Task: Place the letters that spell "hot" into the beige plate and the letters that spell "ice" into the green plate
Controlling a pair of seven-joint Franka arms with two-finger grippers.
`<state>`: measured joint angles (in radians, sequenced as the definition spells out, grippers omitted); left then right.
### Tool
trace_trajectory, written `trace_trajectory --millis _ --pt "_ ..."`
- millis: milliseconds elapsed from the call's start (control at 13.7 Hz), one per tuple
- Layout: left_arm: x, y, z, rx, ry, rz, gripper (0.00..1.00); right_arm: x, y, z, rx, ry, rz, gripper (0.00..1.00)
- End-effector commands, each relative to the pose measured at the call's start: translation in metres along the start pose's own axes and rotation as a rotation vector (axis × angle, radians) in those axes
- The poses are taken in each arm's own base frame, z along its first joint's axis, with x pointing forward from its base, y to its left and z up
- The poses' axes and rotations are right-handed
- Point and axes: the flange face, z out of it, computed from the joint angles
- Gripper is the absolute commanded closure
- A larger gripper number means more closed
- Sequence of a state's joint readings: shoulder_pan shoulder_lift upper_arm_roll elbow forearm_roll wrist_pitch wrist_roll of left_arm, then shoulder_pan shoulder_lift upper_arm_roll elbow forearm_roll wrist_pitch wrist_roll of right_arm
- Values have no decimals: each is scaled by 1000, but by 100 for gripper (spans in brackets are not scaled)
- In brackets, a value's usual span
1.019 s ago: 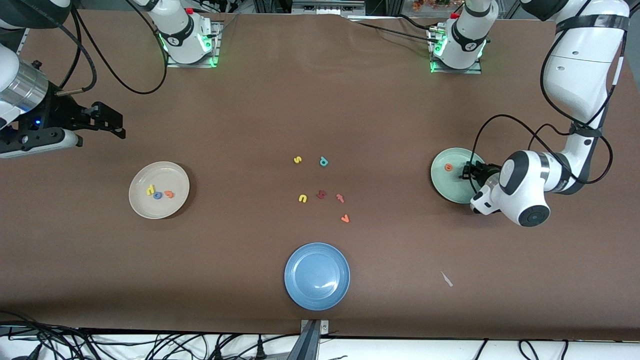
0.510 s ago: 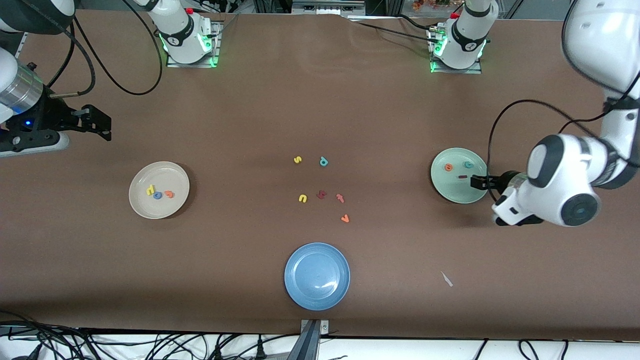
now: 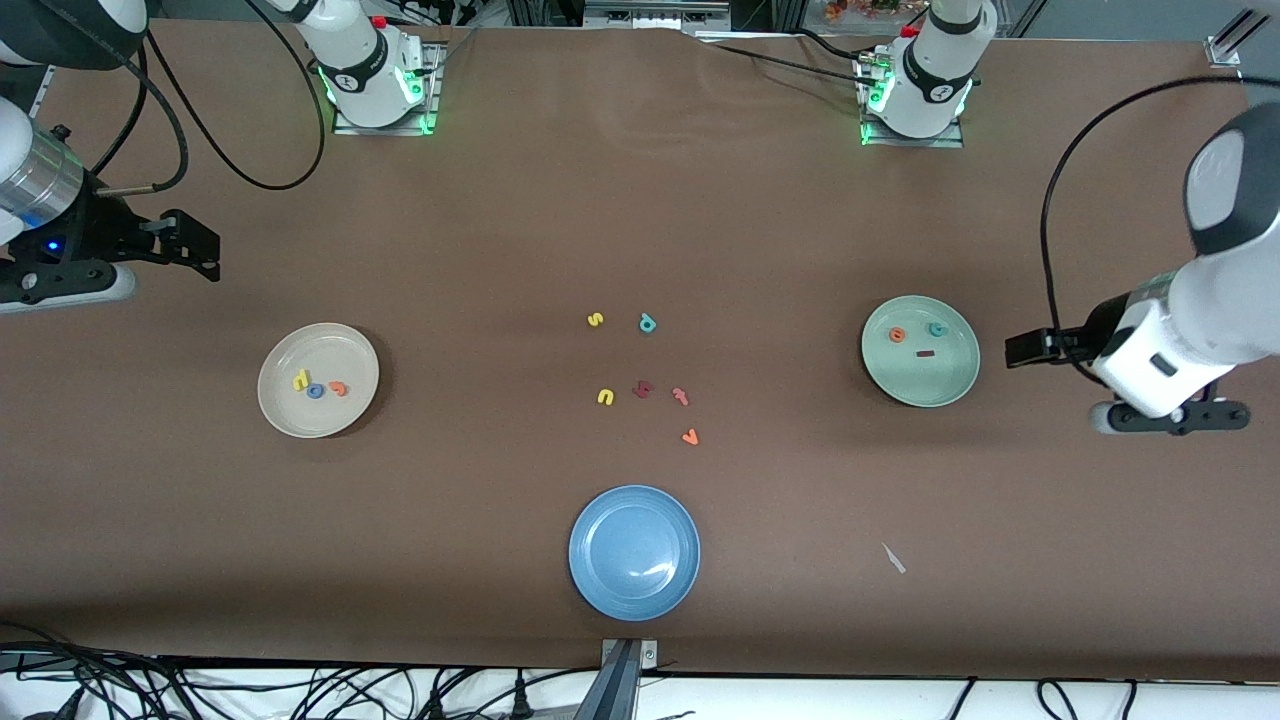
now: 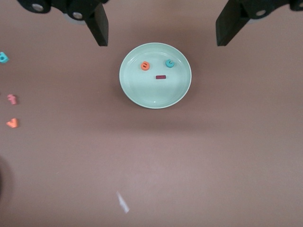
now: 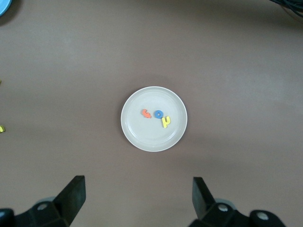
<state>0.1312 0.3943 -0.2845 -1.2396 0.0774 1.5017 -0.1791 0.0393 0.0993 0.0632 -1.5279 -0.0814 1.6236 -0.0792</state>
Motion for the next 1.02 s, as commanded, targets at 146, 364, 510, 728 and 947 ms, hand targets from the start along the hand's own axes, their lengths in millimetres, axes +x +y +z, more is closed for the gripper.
trace_trajectory --millis 146,364,510,728,947 --pt "-11 14 -22 8 34 41 0 -2 -2 -6 18 -9 1 0" --pt "-15 12 -46 -5 74 25 0 -1 -4 -5 18 -8 -2 0" --pt "-24 14 -63 4 104 25 0 -1 -3 -5 14 -9 -2 0" --pt "-36 21 -80 3 131 38 0 -1 -4 -5 11 -10 -4 0" --pt "-43 40 -80 17 130 71 0 -4 -3 -5 8 -26 -7 0"
